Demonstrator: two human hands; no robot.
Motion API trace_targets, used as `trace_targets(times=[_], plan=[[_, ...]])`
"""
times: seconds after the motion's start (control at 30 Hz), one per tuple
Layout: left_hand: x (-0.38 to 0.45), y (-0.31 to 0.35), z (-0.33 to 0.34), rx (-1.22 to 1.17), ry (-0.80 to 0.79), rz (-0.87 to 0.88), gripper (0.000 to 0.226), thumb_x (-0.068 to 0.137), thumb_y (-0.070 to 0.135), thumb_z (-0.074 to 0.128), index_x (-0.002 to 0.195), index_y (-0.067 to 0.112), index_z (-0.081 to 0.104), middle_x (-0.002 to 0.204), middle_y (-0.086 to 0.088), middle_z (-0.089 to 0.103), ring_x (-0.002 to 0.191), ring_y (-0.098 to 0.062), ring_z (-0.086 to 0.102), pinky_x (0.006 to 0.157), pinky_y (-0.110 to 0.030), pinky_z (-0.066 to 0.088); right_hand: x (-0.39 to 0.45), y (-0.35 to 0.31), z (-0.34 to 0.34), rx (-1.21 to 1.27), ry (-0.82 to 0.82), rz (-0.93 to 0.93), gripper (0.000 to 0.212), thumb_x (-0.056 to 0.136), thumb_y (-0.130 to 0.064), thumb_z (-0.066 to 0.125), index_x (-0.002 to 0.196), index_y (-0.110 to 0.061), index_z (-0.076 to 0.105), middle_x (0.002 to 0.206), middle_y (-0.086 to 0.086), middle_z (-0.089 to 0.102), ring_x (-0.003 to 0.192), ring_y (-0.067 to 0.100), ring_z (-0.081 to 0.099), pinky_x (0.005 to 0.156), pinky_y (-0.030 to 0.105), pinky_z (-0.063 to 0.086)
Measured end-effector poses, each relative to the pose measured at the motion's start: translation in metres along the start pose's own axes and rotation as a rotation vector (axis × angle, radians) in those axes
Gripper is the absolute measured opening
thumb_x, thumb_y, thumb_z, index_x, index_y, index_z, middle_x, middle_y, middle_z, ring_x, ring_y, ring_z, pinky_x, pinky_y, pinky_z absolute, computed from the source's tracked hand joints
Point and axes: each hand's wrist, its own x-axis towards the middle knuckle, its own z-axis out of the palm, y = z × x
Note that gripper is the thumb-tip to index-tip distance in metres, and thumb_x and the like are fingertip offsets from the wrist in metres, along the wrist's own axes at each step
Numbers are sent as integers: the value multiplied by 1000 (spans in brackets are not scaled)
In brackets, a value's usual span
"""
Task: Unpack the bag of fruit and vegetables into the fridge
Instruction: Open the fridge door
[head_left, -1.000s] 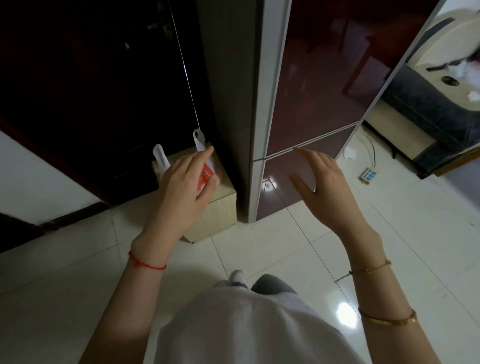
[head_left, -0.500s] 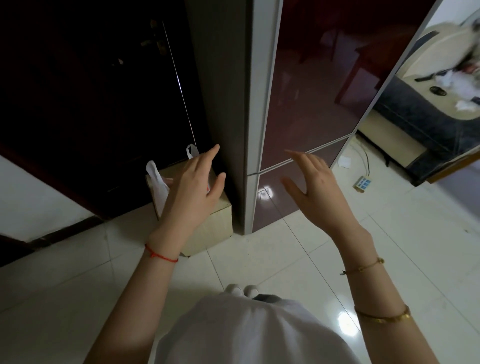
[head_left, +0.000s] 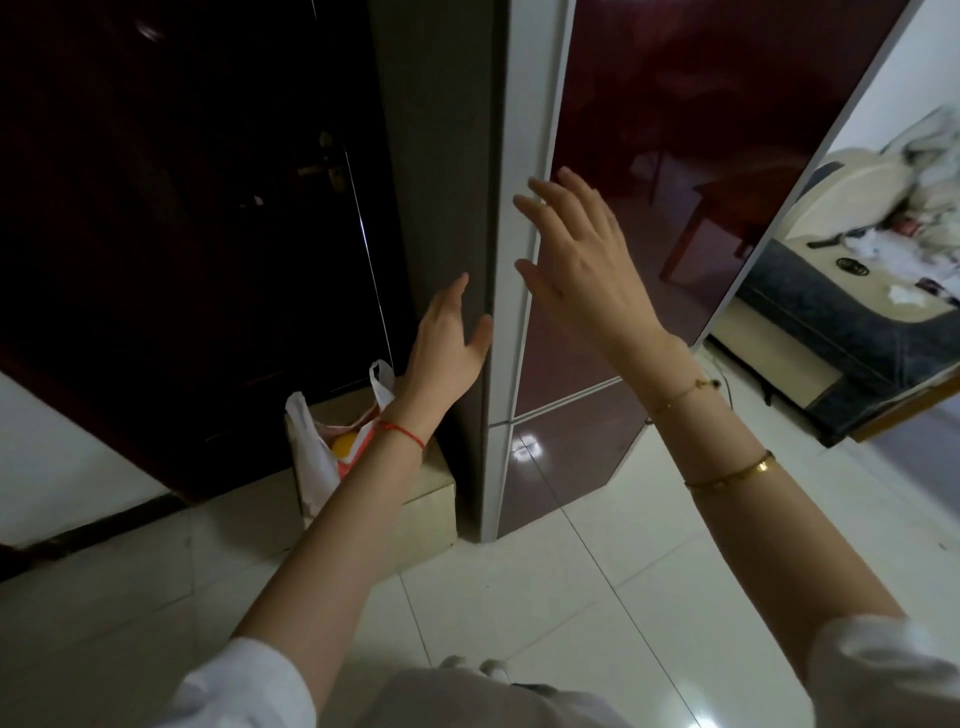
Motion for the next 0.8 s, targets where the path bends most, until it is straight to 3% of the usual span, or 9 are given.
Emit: trace_targets(times=[0.1,0.37,0.8], plan=[[16,2,8,-8,-9,6,61,97,29,50,150,12,26,150,-15,36,135,-26,41,107,-41,41,26,3,9,-87,12,-74,55,97,-31,51,147,-12,38,158,7,32,152,30,13,124,46,9],[45,5,25,-48,-25,-59,58,98,28,48,148,6,28,150,-17,36,137,-28,39,109,-35,34,67,18,27,-259,153,-251,42,99,-19,47,138,-4,51,153,10,41,150,34,18,125,48,11],[55,3,33,-32,-25,26,44,99,15,44,140,-3,39,133,-20,52,122,-30,53,95,-26,40,71,22,32,-323,232,-258,36,98,-17,49,129,-1,58,151,11,42,150,34,20,125,46,10]])
